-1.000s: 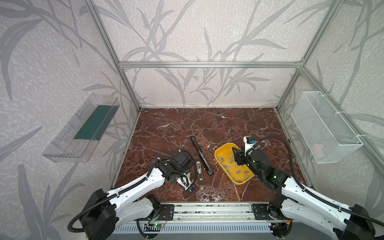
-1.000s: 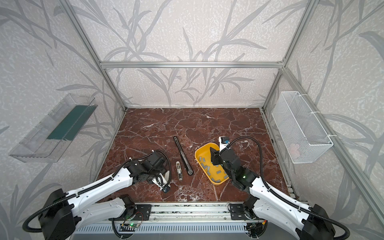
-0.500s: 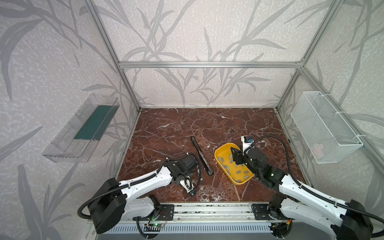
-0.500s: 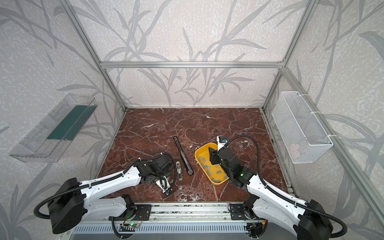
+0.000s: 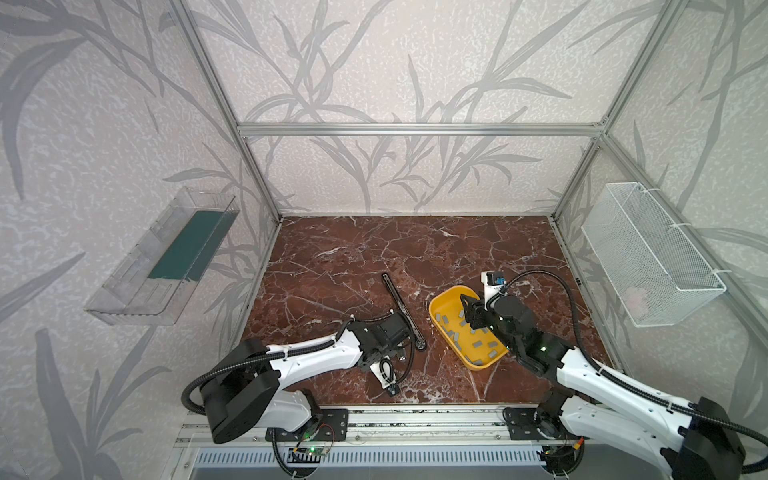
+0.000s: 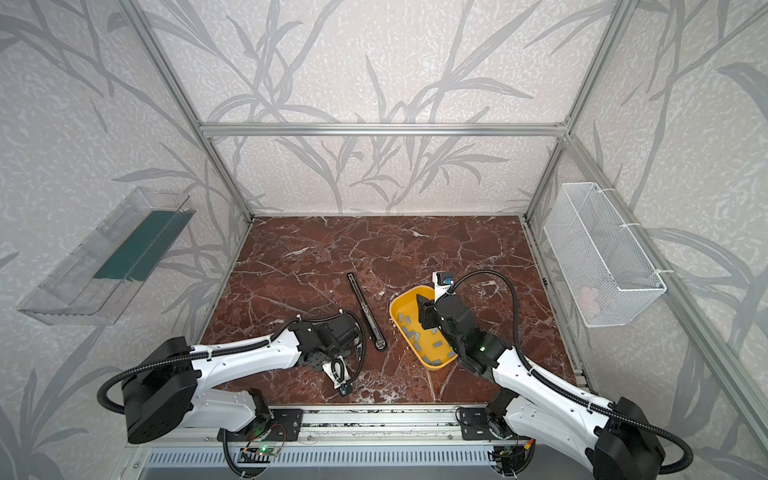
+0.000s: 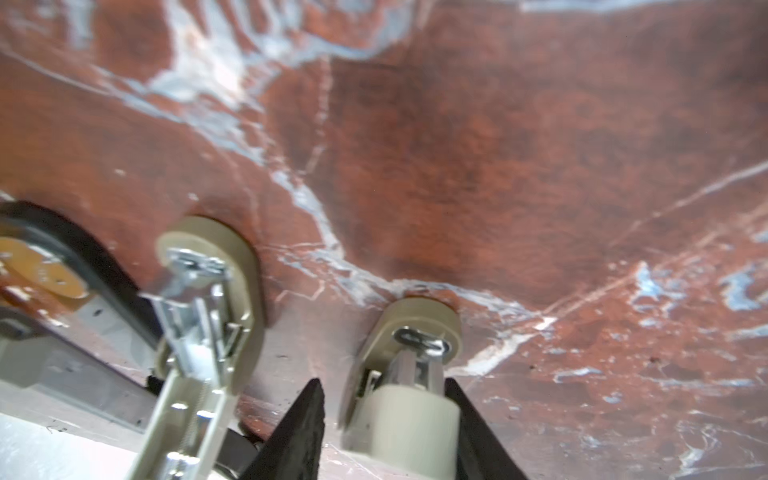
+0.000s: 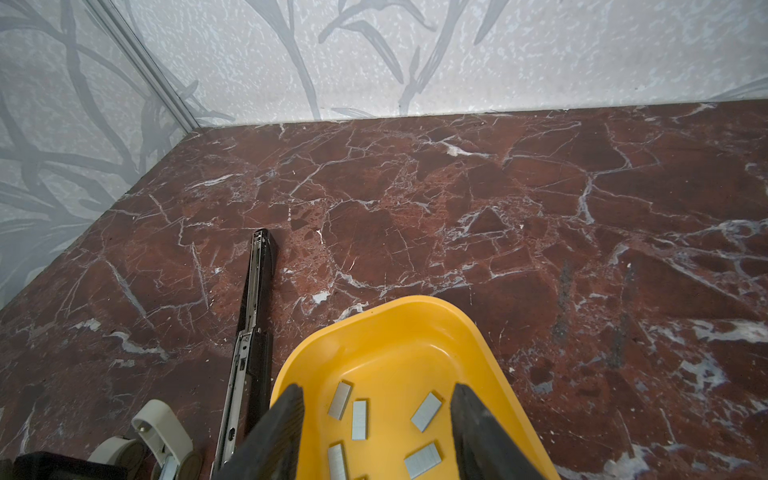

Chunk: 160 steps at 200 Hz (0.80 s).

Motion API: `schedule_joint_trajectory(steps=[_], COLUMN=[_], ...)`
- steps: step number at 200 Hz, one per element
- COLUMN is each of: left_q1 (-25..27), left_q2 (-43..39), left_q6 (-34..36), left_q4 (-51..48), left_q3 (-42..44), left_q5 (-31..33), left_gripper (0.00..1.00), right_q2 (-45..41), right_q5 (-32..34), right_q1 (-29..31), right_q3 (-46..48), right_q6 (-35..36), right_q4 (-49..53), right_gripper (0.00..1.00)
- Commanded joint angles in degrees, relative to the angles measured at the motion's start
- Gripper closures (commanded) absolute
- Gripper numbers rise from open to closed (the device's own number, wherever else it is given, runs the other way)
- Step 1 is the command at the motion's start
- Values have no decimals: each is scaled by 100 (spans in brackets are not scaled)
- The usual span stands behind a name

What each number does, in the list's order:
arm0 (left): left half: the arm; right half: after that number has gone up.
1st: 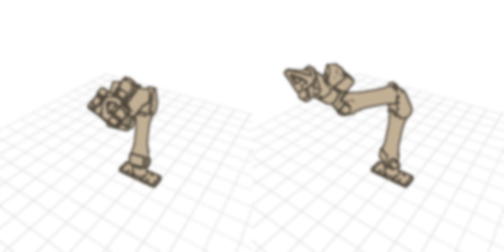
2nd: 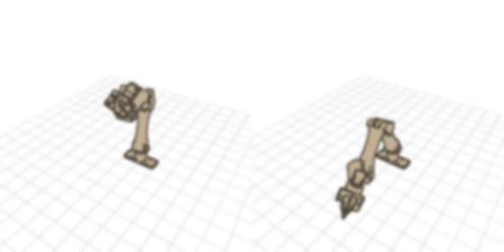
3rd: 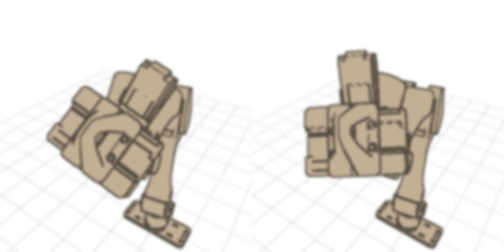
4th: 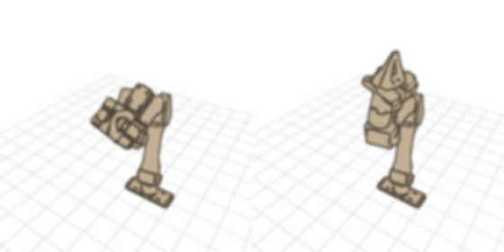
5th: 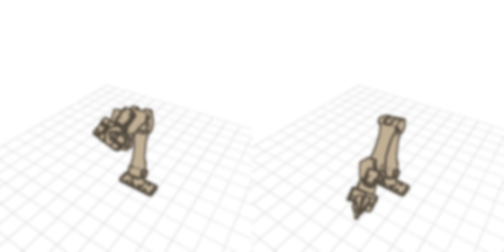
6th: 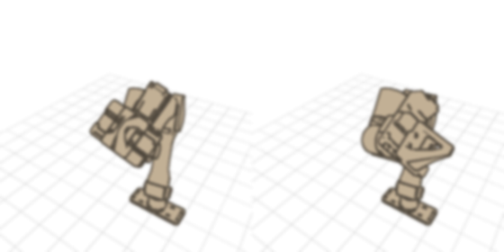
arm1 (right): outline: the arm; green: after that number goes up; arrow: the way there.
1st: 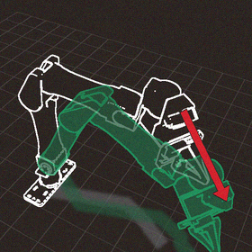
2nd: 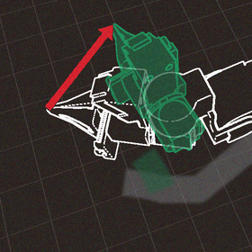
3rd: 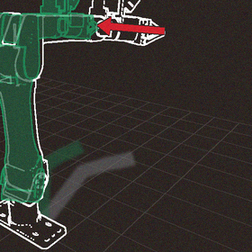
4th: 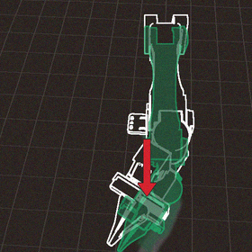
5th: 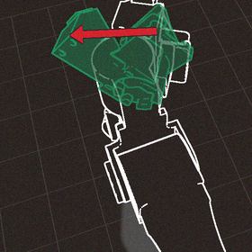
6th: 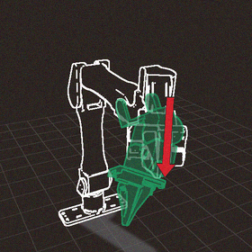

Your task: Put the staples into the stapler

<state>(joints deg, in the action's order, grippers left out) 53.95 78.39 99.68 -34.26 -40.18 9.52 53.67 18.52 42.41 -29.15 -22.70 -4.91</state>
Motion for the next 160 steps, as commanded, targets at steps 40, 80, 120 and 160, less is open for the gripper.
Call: schedule_joint_trajectory(steps=[40,80,120,160], left_q1=[174,221,221,221], left_q2=[250,370,517,679], left_q6=[-234,-405,-640,-810], left_q4=[-399,-604,-873,-1176], left_q3=[-505,-600,-818,-1032], left_q5=[15,213,153,43], left_gripper=[55,55,54,55], right_q2=[82,126,173,179], right_q5=[-52,-56,-80,-79], right_q1=[-14,-14,-18,-14], right_q3=[-197,-205,-223,-223], right_q6=[-52,-50,-61,-59], right_q4=[-116,-121,-118,-116], right_gripper=[42,42,42,42])
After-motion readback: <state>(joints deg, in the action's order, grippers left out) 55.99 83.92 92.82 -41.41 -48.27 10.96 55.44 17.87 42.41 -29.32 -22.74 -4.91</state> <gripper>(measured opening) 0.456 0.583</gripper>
